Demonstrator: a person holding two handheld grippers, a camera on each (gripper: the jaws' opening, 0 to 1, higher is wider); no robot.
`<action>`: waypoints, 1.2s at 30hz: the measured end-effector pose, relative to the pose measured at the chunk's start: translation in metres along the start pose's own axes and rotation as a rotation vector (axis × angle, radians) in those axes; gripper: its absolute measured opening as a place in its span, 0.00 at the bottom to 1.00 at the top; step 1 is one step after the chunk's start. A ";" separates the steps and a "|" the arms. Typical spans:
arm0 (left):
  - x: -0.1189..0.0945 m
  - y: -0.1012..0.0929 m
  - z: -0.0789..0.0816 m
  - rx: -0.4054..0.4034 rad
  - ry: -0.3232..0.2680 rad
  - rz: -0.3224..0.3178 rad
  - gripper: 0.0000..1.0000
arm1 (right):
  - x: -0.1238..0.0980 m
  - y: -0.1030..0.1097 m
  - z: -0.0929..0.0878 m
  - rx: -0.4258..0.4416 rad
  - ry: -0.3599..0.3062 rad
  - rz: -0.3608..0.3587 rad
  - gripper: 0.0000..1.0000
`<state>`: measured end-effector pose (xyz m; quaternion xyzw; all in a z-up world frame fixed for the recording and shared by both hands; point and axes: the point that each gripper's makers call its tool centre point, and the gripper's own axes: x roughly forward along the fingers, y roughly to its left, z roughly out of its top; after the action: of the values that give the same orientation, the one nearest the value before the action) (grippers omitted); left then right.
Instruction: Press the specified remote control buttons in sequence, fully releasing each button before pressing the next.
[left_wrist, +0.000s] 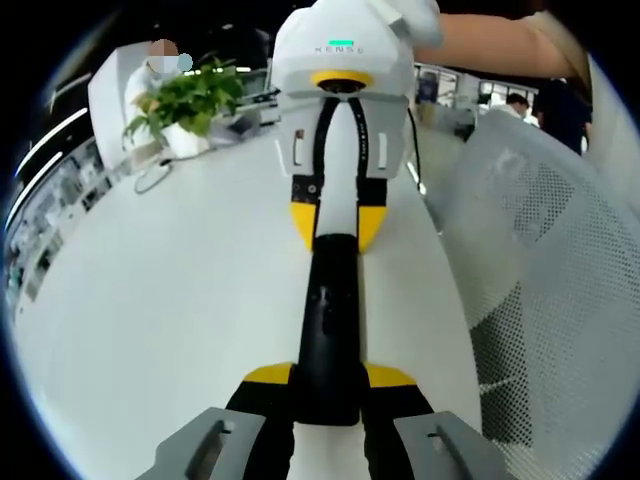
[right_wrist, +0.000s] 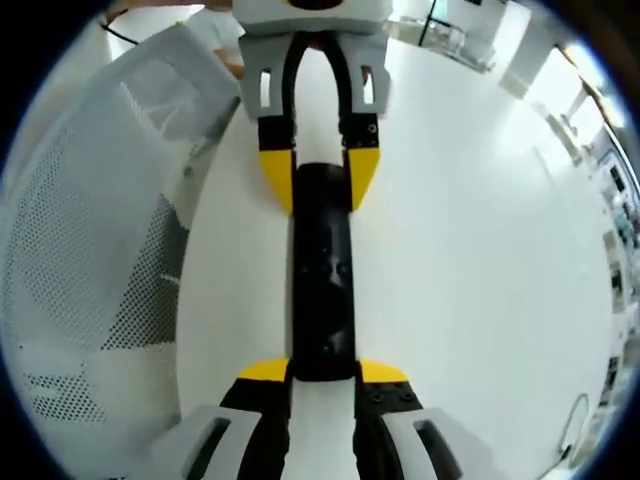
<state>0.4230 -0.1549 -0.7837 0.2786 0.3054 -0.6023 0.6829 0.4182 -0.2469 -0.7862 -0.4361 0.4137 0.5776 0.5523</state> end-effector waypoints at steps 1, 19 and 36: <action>0.000 0.002 -0.001 0.000 0.001 0.000 0.23 | 0.000 0.000 0.000 0.000 -0.001 0.000 0.20; 0.002 0.002 0.002 0.036 0.052 0.005 0.23 | -0.001 -0.002 -0.003 -0.001 -0.016 -0.004 0.20; -0.005 0.021 0.017 0.066 0.043 0.025 0.23 | -0.017 -0.020 -0.004 0.009 -0.044 -0.048 0.20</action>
<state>0.4446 -0.1620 -0.7682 0.3176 0.2962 -0.5973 0.6742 0.4387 -0.2545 -0.7704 -0.4307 0.3934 0.5720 0.5767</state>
